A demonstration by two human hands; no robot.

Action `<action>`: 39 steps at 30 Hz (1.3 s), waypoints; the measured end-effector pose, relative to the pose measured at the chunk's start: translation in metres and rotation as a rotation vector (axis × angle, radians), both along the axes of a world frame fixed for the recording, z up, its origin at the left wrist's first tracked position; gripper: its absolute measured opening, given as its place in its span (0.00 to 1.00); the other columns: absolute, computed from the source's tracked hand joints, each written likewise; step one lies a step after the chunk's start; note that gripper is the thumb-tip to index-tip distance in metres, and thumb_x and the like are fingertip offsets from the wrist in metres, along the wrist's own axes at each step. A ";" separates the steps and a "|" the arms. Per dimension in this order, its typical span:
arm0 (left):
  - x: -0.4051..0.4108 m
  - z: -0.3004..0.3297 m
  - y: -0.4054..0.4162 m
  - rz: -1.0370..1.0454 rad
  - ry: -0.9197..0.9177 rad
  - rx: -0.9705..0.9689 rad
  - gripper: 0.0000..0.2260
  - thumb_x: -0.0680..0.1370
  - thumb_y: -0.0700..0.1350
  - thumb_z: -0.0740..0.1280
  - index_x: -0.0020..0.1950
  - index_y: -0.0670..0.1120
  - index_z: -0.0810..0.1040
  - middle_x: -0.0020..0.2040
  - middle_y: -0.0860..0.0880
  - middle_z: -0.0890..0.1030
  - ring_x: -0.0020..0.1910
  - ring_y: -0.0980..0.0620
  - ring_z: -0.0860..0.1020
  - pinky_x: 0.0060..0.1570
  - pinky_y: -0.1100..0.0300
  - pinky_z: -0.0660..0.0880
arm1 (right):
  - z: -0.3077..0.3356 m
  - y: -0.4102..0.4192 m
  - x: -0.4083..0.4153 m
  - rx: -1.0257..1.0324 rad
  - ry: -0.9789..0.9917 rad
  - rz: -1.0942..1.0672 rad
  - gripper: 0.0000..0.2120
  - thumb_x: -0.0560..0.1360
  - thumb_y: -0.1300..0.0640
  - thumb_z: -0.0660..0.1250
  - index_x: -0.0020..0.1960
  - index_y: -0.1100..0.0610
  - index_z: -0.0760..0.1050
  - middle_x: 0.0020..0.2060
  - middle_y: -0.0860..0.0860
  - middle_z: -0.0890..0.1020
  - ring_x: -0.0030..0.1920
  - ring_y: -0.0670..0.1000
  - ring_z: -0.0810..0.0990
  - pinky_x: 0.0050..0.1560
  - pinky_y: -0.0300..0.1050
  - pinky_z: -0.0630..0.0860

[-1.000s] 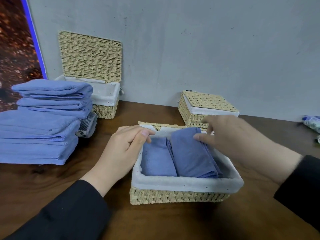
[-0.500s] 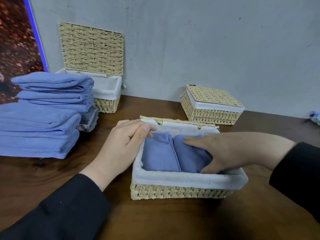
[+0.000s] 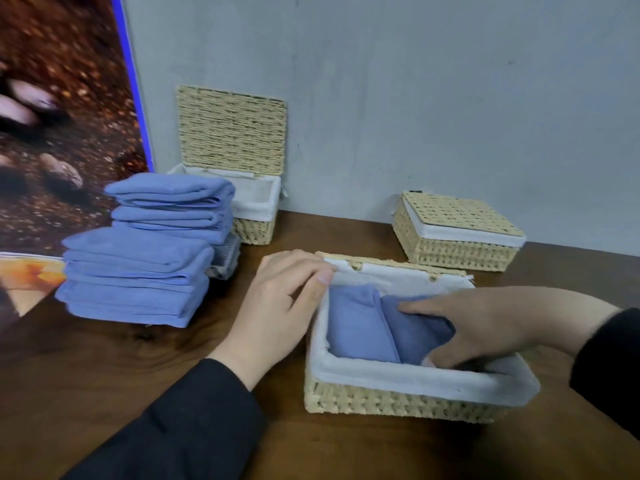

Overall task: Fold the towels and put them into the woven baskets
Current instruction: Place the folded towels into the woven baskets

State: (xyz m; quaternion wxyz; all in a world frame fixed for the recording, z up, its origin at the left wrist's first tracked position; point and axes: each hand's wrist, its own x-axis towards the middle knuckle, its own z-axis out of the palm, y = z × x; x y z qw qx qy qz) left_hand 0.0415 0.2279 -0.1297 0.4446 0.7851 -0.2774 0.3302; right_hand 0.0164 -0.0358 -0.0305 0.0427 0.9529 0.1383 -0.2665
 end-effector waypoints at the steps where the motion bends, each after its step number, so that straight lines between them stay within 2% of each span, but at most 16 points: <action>1: -0.002 0.003 0.009 0.045 -0.045 -0.002 0.17 0.84 0.51 0.58 0.51 0.46 0.85 0.50 0.55 0.83 0.54 0.60 0.77 0.59 0.53 0.71 | 0.005 0.001 0.001 0.085 -0.070 -0.021 0.38 0.67 0.23 0.64 0.74 0.34 0.64 0.65 0.32 0.75 0.62 0.38 0.76 0.65 0.41 0.72; 3: -0.005 0.008 0.031 0.151 -0.130 -0.016 0.19 0.85 0.52 0.57 0.50 0.45 0.85 0.49 0.53 0.83 0.53 0.57 0.78 0.56 0.54 0.71 | 0.014 0.011 0.003 0.291 -0.302 -0.064 0.28 0.68 0.25 0.61 0.63 0.35 0.77 0.49 0.31 0.83 0.49 0.33 0.80 0.53 0.33 0.76; 4: -0.007 0.010 0.044 0.214 -0.161 -0.029 0.18 0.85 0.51 0.58 0.49 0.44 0.85 0.48 0.52 0.83 0.52 0.56 0.78 0.55 0.54 0.71 | 0.017 0.021 0.003 0.389 -0.405 -0.079 0.20 0.69 0.27 0.61 0.55 0.34 0.79 0.43 0.35 0.84 0.41 0.36 0.81 0.44 0.32 0.76; 5: -0.008 0.012 0.058 0.282 -0.182 -0.043 0.17 0.84 0.49 0.59 0.48 0.44 0.85 0.46 0.53 0.83 0.50 0.56 0.78 0.54 0.55 0.71 | 0.020 0.034 0.003 0.480 -0.471 -0.094 0.14 0.71 0.30 0.62 0.50 0.34 0.80 0.39 0.39 0.84 0.36 0.40 0.81 0.38 0.34 0.75; 7: -0.008 0.014 0.086 0.420 -0.164 -0.074 0.16 0.83 0.48 0.59 0.45 0.43 0.84 0.43 0.53 0.83 0.46 0.56 0.77 0.52 0.56 0.69 | 0.026 0.067 0.005 0.586 -0.511 -0.083 0.08 0.76 0.36 0.65 0.46 0.36 0.81 0.38 0.41 0.83 0.35 0.44 0.80 0.37 0.42 0.76; 10: -0.005 0.013 0.119 0.553 0.080 -0.147 0.23 0.84 0.54 0.56 0.40 0.40 0.79 0.36 0.47 0.81 0.40 0.52 0.74 0.47 0.54 0.70 | 0.029 0.126 0.013 0.651 -0.485 0.004 0.09 0.77 0.38 0.66 0.50 0.39 0.81 0.43 0.37 0.84 0.45 0.36 0.81 0.47 0.38 0.76; 12: -0.003 0.010 0.130 0.560 0.224 -0.214 0.25 0.83 0.58 0.55 0.41 0.42 0.80 0.37 0.49 0.82 0.40 0.52 0.76 0.45 0.49 0.71 | 0.024 0.164 0.026 0.647 -0.467 0.082 0.12 0.78 0.38 0.65 0.56 0.42 0.81 0.48 0.39 0.84 0.50 0.38 0.81 0.52 0.37 0.76; 15: -0.006 0.009 0.134 0.543 0.261 -0.282 0.25 0.83 0.60 0.53 0.44 0.45 0.82 0.37 0.55 0.82 0.40 0.56 0.78 0.44 0.50 0.73 | 0.004 0.215 0.054 0.611 -0.405 0.176 0.18 0.81 0.40 0.64 0.65 0.48 0.78 0.56 0.45 0.83 0.56 0.44 0.80 0.58 0.41 0.75; 16: -0.007 0.010 0.133 0.534 0.262 -0.304 0.26 0.84 0.61 0.52 0.45 0.46 0.82 0.36 0.55 0.82 0.40 0.57 0.78 0.43 0.52 0.72 | -0.004 0.228 0.065 0.607 -0.383 0.179 0.19 0.81 0.42 0.63 0.65 0.52 0.78 0.54 0.48 0.83 0.54 0.47 0.80 0.57 0.44 0.76; 19: -0.005 0.011 0.134 0.521 0.237 -0.347 0.25 0.84 0.62 0.52 0.46 0.48 0.82 0.33 0.54 0.80 0.38 0.57 0.78 0.40 0.53 0.72 | -0.024 0.259 0.088 0.631 -0.332 0.138 0.18 0.82 0.46 0.65 0.43 0.60 0.72 0.37 0.53 0.73 0.37 0.51 0.71 0.41 0.48 0.67; 23: -0.001 0.010 0.136 0.524 0.220 -0.374 0.26 0.81 0.62 0.52 0.43 0.44 0.79 0.31 0.49 0.76 0.35 0.49 0.76 0.39 0.44 0.74 | -0.038 0.276 0.097 0.692 -0.270 0.028 0.18 0.75 0.46 0.73 0.39 0.57 0.70 0.35 0.52 0.70 0.35 0.49 0.68 0.35 0.45 0.62; 26: 0.001 0.011 0.137 0.550 0.180 -0.331 0.19 0.85 0.55 0.56 0.41 0.47 0.76 0.31 0.53 0.72 0.34 0.54 0.71 0.35 0.56 0.68 | -0.036 0.280 0.093 0.733 -0.184 -0.031 0.19 0.72 0.47 0.75 0.34 0.54 0.69 0.33 0.50 0.70 0.33 0.48 0.67 0.32 0.42 0.61; 29: 0.002 0.015 0.139 0.611 0.077 -0.277 0.12 0.84 0.53 0.59 0.50 0.49 0.79 0.43 0.56 0.77 0.45 0.54 0.75 0.48 0.52 0.73 | -0.027 0.280 0.085 0.811 -0.217 -0.059 0.16 0.71 0.46 0.75 0.47 0.56 0.74 0.39 0.49 0.75 0.38 0.49 0.72 0.37 0.46 0.66; 33: 0.002 0.019 0.143 0.644 0.032 -0.185 0.19 0.80 0.57 0.61 0.66 0.49 0.78 0.63 0.53 0.77 0.65 0.51 0.73 0.67 0.42 0.67 | -0.006 0.264 0.070 1.154 -0.287 -0.083 0.11 0.73 0.57 0.73 0.52 0.54 0.76 0.40 0.48 0.79 0.38 0.45 0.77 0.40 0.44 0.76; 36: -0.003 0.025 0.137 0.487 0.127 -0.172 0.22 0.78 0.61 0.63 0.69 0.54 0.75 0.67 0.57 0.76 0.70 0.57 0.71 0.72 0.43 0.64 | 0.017 0.233 0.056 1.209 -0.280 0.001 0.12 0.75 0.63 0.72 0.52 0.50 0.76 0.38 0.44 0.81 0.37 0.43 0.78 0.37 0.39 0.75; 39: -0.011 0.031 0.126 0.140 0.312 -0.243 0.22 0.75 0.61 0.68 0.69 0.62 0.73 0.66 0.63 0.76 0.68 0.64 0.72 0.68 0.53 0.71 | 0.042 0.195 0.038 1.160 -0.308 0.047 0.15 0.76 0.63 0.72 0.56 0.48 0.76 0.42 0.43 0.82 0.40 0.42 0.79 0.39 0.36 0.75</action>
